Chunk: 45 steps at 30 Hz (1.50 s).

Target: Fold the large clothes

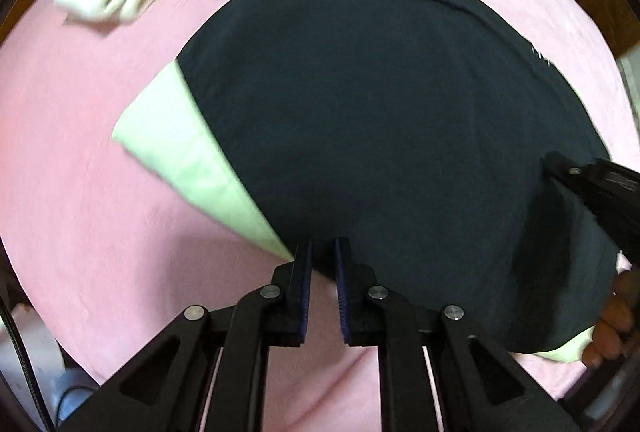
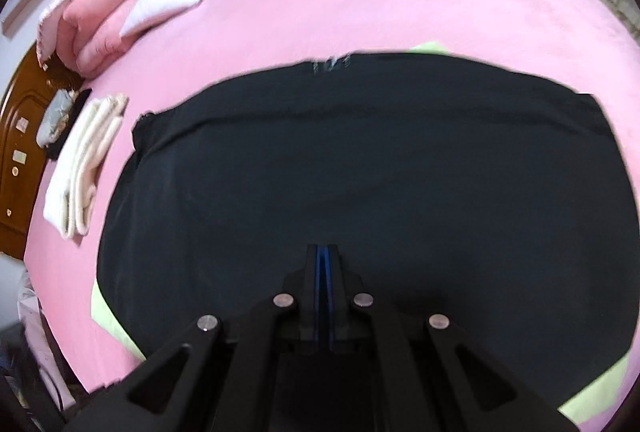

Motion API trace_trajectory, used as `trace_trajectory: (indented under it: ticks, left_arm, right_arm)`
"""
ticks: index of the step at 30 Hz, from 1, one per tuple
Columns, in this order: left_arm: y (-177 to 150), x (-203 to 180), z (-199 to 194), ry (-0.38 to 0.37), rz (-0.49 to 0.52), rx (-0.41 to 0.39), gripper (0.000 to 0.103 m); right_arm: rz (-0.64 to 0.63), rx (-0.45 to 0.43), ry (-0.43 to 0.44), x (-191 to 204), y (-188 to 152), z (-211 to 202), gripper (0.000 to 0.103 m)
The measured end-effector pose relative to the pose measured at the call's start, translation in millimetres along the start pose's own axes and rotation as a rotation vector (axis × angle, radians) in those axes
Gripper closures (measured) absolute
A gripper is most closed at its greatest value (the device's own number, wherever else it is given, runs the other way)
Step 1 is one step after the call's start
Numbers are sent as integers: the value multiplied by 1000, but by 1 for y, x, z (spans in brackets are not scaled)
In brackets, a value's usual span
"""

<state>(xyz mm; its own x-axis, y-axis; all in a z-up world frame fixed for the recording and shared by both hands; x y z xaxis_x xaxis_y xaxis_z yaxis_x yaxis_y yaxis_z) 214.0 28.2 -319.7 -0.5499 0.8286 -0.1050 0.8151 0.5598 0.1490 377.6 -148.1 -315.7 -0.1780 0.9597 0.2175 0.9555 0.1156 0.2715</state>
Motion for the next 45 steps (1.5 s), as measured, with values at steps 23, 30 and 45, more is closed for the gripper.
trace_trajectory:
  ticks: [23, 30, 45]
  left_arm:
    - [24, 84, 30, -297, -380, 34, 69]
    - [14, 106, 25, -345, -388, 74, 36]
    - [58, 113, 47, -509, -536, -36, 12]
  right_arm:
    - [-111, 52, -246, 35, -3, 36, 101]
    - [-79, 44, -241, 32, -11, 34, 101]
    - [33, 11, -155, -3, -13, 23, 101]
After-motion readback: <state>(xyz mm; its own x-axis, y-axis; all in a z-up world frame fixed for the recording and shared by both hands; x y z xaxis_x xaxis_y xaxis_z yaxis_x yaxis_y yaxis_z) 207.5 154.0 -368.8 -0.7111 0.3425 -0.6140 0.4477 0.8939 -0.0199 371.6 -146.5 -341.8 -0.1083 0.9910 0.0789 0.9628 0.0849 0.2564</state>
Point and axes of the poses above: each gripper's, at about its wrist camera, not at the fingertips, and z roughly the way its jaws point, x to its left, y to its top, the point moved 6 cm from there along z, roughly the way its jaws point, and after that the axes turned 5 degrees about -z, right-handed, at the moved point
